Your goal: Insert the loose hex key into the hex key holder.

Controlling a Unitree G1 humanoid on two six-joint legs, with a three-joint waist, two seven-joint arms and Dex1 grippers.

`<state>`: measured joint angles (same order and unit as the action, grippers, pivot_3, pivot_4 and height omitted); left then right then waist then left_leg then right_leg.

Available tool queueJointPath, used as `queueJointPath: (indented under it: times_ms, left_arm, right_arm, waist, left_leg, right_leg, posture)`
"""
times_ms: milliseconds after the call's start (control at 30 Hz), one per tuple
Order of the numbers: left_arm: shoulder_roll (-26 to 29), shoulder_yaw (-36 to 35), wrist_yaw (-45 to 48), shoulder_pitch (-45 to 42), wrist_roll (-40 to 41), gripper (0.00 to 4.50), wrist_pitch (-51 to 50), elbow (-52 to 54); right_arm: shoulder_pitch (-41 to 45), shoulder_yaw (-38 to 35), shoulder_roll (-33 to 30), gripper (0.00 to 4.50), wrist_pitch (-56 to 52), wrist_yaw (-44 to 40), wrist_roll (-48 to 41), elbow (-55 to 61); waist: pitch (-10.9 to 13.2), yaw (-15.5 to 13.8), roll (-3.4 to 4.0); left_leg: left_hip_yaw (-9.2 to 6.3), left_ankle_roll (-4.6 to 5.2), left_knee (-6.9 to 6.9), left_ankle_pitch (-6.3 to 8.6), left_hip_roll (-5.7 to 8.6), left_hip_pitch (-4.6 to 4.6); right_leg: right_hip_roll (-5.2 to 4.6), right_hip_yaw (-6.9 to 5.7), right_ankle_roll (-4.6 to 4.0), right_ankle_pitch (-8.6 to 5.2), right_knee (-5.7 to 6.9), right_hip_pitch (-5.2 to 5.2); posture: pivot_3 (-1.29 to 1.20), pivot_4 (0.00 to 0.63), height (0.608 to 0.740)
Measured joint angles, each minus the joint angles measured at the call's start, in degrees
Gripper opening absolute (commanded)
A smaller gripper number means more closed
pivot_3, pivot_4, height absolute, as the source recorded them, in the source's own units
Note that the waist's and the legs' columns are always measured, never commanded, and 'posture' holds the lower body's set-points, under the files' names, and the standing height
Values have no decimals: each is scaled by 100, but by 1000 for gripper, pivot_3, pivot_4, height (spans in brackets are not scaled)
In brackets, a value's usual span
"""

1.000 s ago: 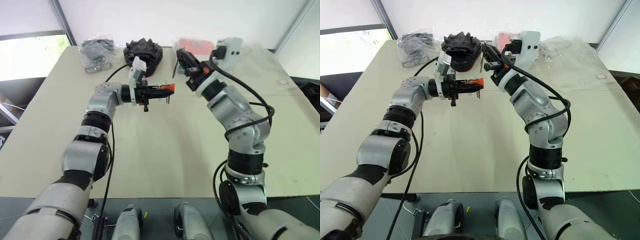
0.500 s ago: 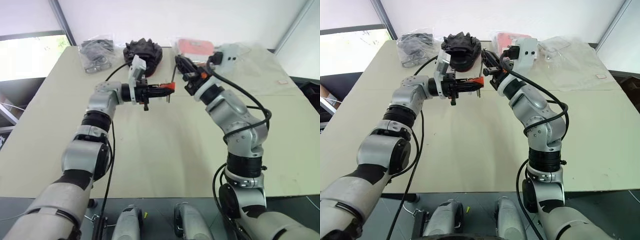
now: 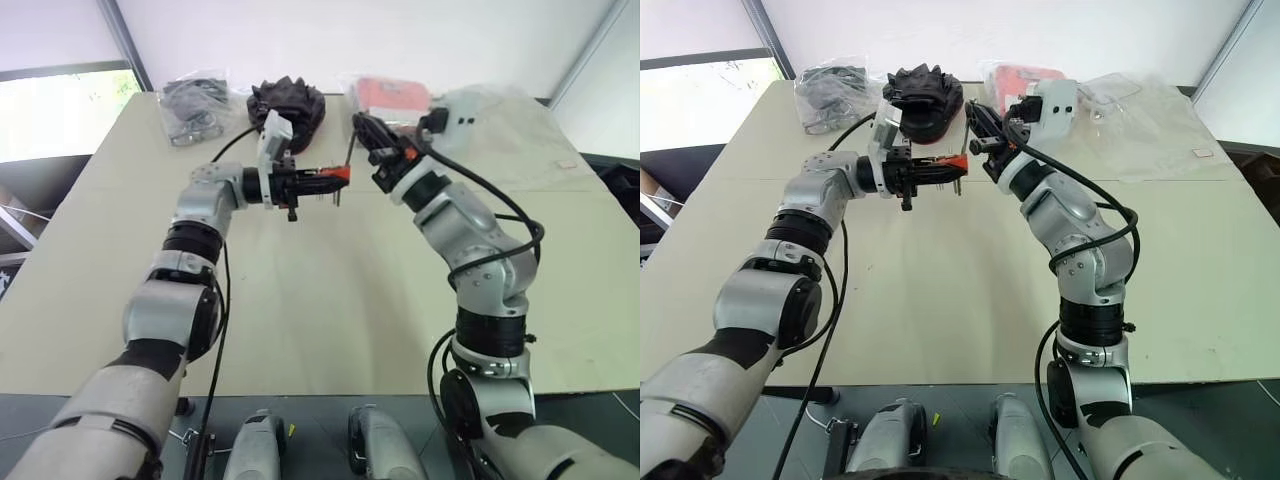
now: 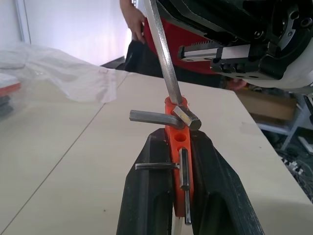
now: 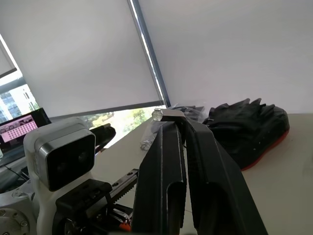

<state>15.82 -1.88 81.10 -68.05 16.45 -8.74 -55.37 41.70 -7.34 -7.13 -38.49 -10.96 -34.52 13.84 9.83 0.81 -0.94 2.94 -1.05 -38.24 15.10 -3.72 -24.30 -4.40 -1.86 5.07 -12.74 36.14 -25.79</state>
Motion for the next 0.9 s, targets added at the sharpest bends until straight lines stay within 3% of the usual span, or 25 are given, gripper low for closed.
queueJointPath:
  times_ms: [200, 400, 733, 833, 900]
  left_arm:
    - [-8, 3, 2, 1, 0, 0, -108, 2]
    - [-5, -9, -4, 1, 31, 0, -216, 37]
    - [-3, -10, -2, 3, 35, 0, -215, 141]
    - [-5, -11, -4, 3, 41, 0, -205, 171]
    - [-9, -12, -4, 3, 48, 0, -196, 235]
  right_arm:
    - [-77, 52, -43, 67, 108, -72, 54, 9]
    - [-181, 490, -476, 67, 449, -594, 435, 53]
    - [-235, 550, -510, 67, 507, -792, 492, 71]
    - [-268, 556, -509, 1046, 453, -788, 495, 71]
    - [-346, 635, -503, 2003, 386, -788, 497, 57]
  waist:
    - [0, 1, 0]
    - [0, 1, 0]
    - [0, -3, 0]
    - [0, -3, 0]
    - [0, -3, 0]
  left_leg:
    - [0, 0, 0, 0, 0, 0]
    - [0, 0, 0, 0, 0, 0]
    - [0, -1, -3, -1, 0, 1]
    - [0, -2, -3, -1, 0, 1]
    - [0, -1, -3, -1, 0, 1]
  right_leg:
    - [0, 0, 0, 0, 0, 0]
    - [0, 1, 0, 0, 0, 0]
    - [0, 0, 0, 0, 2, 1]
    - [0, 1, 0, 0, 2, 1]
    - [0, 1, 0, 0, 2, 1]
  posture:
    - [0, 150, 739]
    - [0, 150, 739]
    - [0, 150, 739]
    - [0, 150, 739]
    - [0, 150, 739]
